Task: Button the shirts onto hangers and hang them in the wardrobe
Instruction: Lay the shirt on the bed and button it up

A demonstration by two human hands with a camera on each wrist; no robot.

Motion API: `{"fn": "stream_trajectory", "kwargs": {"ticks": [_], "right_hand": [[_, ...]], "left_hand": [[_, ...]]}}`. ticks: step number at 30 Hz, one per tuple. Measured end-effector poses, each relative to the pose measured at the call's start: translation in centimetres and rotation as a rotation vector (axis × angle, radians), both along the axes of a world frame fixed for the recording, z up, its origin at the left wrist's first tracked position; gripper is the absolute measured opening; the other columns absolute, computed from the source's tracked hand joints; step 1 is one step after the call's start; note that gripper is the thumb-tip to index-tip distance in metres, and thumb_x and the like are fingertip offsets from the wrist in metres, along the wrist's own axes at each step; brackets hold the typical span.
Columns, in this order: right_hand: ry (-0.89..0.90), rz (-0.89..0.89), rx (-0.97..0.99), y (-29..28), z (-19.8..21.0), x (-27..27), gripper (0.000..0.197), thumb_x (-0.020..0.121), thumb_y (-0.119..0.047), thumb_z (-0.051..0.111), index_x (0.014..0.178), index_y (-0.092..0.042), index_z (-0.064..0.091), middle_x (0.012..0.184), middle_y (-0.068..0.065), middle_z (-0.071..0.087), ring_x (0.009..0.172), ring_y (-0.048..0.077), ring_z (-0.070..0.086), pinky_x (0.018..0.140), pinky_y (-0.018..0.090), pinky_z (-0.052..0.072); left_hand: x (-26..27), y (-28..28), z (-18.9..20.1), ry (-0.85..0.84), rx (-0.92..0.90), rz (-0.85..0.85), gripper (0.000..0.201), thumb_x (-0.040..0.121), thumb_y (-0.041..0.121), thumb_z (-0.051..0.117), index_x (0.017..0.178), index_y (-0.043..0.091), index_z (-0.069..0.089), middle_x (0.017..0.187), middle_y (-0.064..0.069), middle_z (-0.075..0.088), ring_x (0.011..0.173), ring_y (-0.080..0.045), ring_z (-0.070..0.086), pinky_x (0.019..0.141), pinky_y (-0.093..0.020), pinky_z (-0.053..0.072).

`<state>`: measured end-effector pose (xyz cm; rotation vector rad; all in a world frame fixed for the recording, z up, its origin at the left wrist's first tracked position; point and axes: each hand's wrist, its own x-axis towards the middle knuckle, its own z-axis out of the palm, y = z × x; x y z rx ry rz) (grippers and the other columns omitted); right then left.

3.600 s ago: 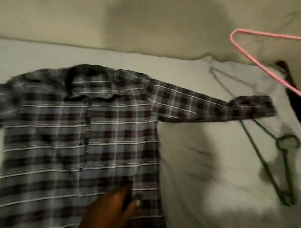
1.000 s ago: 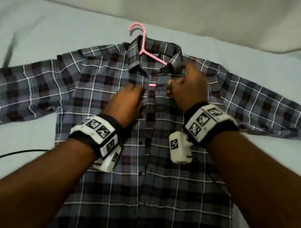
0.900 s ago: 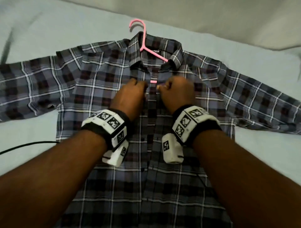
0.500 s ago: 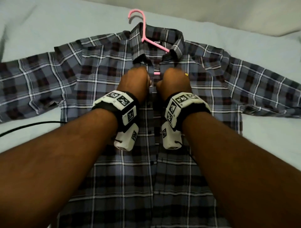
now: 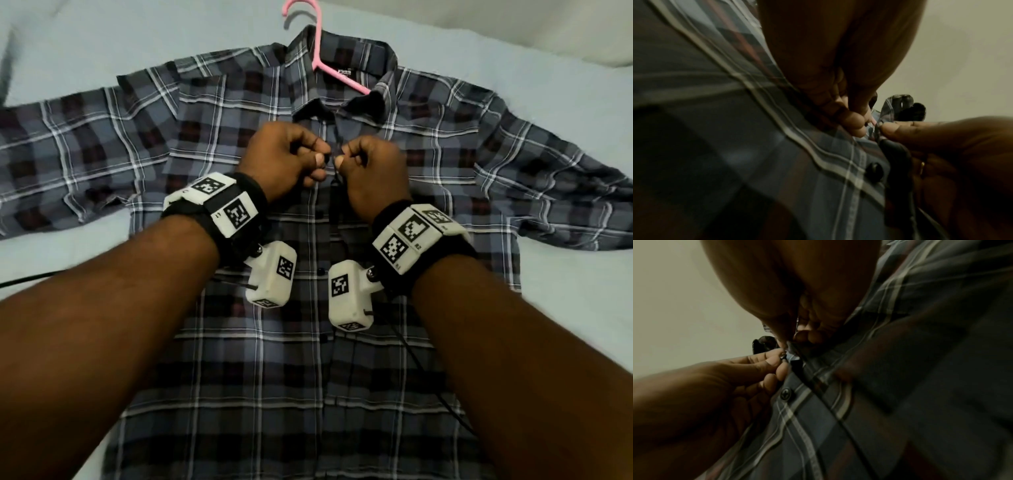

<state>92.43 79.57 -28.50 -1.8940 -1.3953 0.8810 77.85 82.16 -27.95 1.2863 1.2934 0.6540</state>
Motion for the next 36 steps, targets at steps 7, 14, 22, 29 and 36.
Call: {"fn": "stream_trajectory", "kwargs": {"ticks": [7, 14, 22, 29, 36], "right_hand": [[0.012, -0.032, -0.001, 0.4, -0.7, -0.4, 0.016, 0.088, -0.005, 0.066, 0.078, -0.017, 0.063, 0.064, -0.013, 0.054, 0.068, 0.012, 0.055, 0.060, 0.020, 0.042], [0.015, -0.025, 0.009, 0.2, -1.4, -0.2, 0.019, 0.083, -0.005, 0.071, 0.074, -0.020, 0.064, 0.063, -0.013, 0.056, 0.059, 0.004, 0.051, 0.061, 0.022, 0.044], [-0.016, 0.008, 0.069, -0.7, -1.3, -0.2, 0.012, 0.083, -0.012, 0.066, 0.083, -0.012, 0.079, 0.079, 0.002, 0.075, 0.076, 0.018, 0.069, 0.068, 0.028, 0.053], [0.022, -0.004, 0.003, 0.0, -1.2, 0.1, 0.014, 0.088, -0.018, 0.069, 0.078, -0.011, 0.076, 0.070, -0.002, 0.069, 0.070, 0.015, 0.066, 0.072, 0.036, 0.058], [-0.193, -0.020, -0.149, 1.8, -0.2, -0.3, 0.027, 0.089, -0.023, 0.063, 0.066, -0.010, 0.058, 0.077, 0.006, 0.064, 0.083, 0.023, 0.065, 0.067, 0.028, 0.045]], "left_hand": [[-0.1, 0.1, -0.2, 0.038, -0.034, -0.003, 0.020, 0.094, -0.006, 0.063, 0.083, 0.010, 0.065, 0.068, -0.008, 0.069, 0.063, -0.014, 0.070, 0.053, -0.021, 0.055], [0.2, -0.1, 0.0, 0.042, -0.042, 0.050, 0.016, 0.091, -0.009, 0.066, 0.083, 0.005, 0.066, 0.079, -0.023, 0.069, 0.064, -0.020, 0.072, 0.067, -0.030, 0.063], [1.3, -0.1, 0.6, 0.238, 0.025, 0.096, 0.043, 0.094, 0.040, 0.070, 0.072, 0.003, 0.072, 0.065, -0.010, 0.073, 0.060, -0.022, 0.073, 0.067, -0.034, 0.063], [1.3, -0.1, 0.2, 0.362, 0.077, 0.077, 0.024, 0.091, 0.012, 0.072, 0.067, 0.014, 0.065, 0.064, -0.005, 0.072, 0.059, -0.013, 0.073, 0.061, -0.026, 0.060], [1.1, -0.3, -0.1, 0.315, 0.121, 0.049, 0.010, 0.092, 0.003, 0.069, 0.084, -0.003, 0.068, 0.071, -0.009, 0.066, 0.057, -0.007, 0.072, 0.060, -0.025, 0.059]]}}
